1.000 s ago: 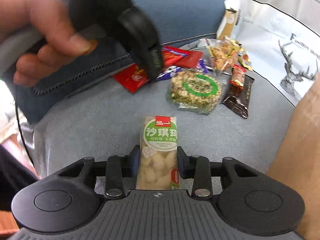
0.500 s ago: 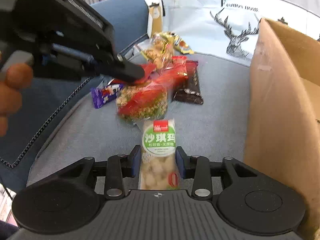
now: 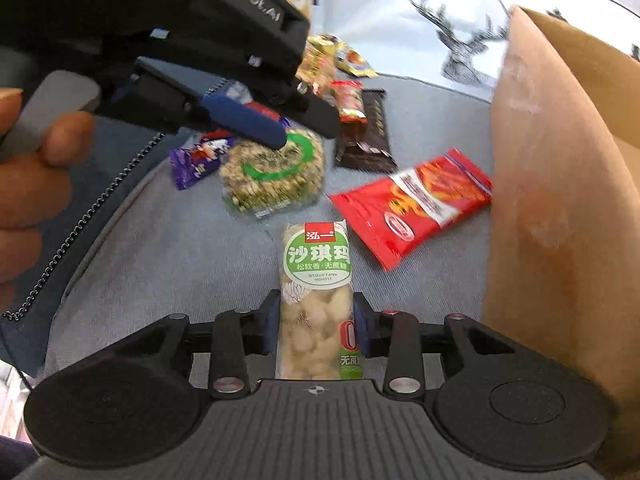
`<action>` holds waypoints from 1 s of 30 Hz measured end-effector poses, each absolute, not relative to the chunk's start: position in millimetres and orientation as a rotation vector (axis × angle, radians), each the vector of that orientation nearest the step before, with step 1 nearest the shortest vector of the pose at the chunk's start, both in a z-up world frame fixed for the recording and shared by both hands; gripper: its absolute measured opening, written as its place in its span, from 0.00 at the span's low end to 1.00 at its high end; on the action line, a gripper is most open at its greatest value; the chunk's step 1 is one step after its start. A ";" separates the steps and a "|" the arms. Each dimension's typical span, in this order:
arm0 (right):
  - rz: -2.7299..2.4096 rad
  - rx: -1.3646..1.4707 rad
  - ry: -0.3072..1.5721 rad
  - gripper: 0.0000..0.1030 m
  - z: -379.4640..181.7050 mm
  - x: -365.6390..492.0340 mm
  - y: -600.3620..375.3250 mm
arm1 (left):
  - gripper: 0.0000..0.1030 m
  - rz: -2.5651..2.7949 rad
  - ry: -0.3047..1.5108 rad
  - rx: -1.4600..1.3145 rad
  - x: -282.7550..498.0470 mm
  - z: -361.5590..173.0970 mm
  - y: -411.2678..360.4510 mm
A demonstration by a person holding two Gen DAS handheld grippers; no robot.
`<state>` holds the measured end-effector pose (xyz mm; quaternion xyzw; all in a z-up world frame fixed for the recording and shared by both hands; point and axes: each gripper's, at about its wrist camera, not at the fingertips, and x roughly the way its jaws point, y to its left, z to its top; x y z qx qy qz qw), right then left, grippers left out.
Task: Organize snacks
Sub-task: 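Close the left tool on the red spicy-strip packet while the right tool holds the sachima bar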
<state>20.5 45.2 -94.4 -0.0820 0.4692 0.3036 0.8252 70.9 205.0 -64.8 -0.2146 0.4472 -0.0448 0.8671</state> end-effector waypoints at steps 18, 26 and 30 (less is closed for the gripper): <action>0.437 -0.072 1.048 0.39 -93.9 -6.0 25.0 | 0.78 -0.222 1.038 -0.024 109.2 -110.6 112.2; 0.425 -0.078 1.048 0.40 -94.7 -7.3 34.1 | 0.55 -0.169 1.042 0.144 107.1 -123.8 96.5; 0.417 -0.082 1.035 0.39 -94.4 -9.9 36.8 | 0.36 -0.161 1.026 0.095 104.5 -114.5 107.1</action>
